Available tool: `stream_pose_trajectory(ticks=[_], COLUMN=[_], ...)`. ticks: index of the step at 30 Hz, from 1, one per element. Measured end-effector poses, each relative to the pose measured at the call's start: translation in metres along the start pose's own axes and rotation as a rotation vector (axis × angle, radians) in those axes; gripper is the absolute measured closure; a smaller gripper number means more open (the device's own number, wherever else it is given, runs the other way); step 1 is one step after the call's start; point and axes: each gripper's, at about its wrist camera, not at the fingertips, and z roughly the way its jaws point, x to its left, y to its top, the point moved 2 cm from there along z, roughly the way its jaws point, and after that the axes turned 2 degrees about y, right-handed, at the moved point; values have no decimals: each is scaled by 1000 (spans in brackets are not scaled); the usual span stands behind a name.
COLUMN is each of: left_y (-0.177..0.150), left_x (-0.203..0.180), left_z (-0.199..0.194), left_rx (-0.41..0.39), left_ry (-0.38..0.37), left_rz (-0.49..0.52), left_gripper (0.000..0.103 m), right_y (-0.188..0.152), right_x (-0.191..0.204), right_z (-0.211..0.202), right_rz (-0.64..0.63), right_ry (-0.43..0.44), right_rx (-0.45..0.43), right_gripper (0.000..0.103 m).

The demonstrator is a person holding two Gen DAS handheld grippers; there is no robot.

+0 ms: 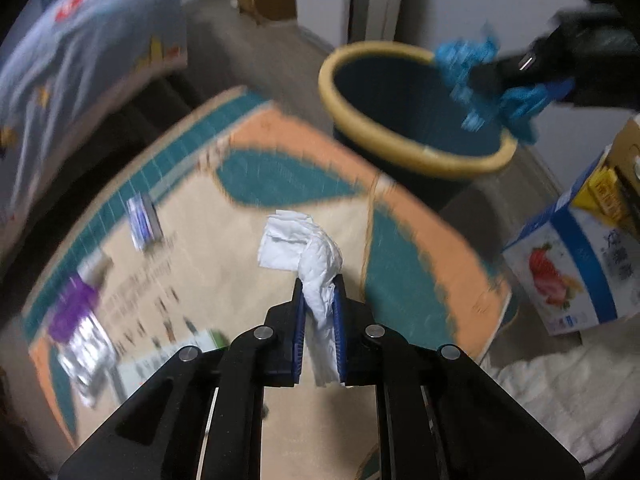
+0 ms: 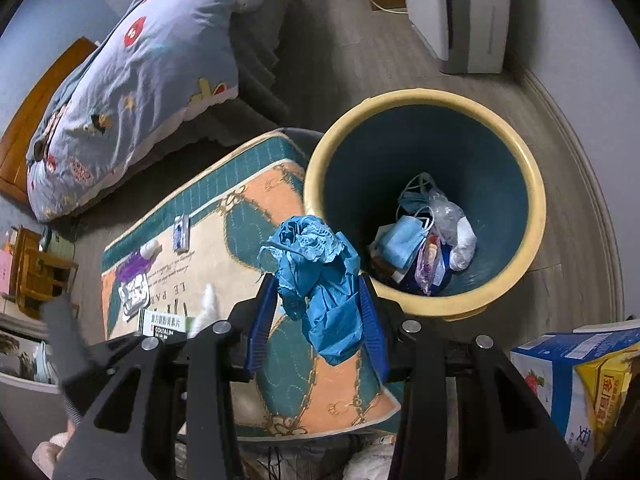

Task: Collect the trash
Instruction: 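Carry the glove and tissue over the wastebasket and open both tools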

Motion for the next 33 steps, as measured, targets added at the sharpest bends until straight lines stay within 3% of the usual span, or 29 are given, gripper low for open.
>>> stream_pose_trajectory(ticks=[6, 11, 17, 23, 33], left_y=[54, 80, 85, 87, 99], left_x=[-10, -13, -19, -23, -29], left_z=[-45, -49, -11, 16, 30], left_rx=[-128, -193, -148, -112, -130], left_ry=[-45, -47, -81, -81, -104], left_rz=[39, 64, 57, 78, 115], left_gripper=[89, 89, 89, 89, 89], right_y=[14, 23, 33, 41, 54], right_x=[-25, -50, -74, -87, -89], right_z=[-6, -2, 3, 12, 27], right_rz=[63, 100, 126, 186, 217], right_ry=[-14, -84, -135, -96, -90], right_rx=[-54, -71, -78, -61, -53], right_gripper=[62, 62, 62, 62, 62])
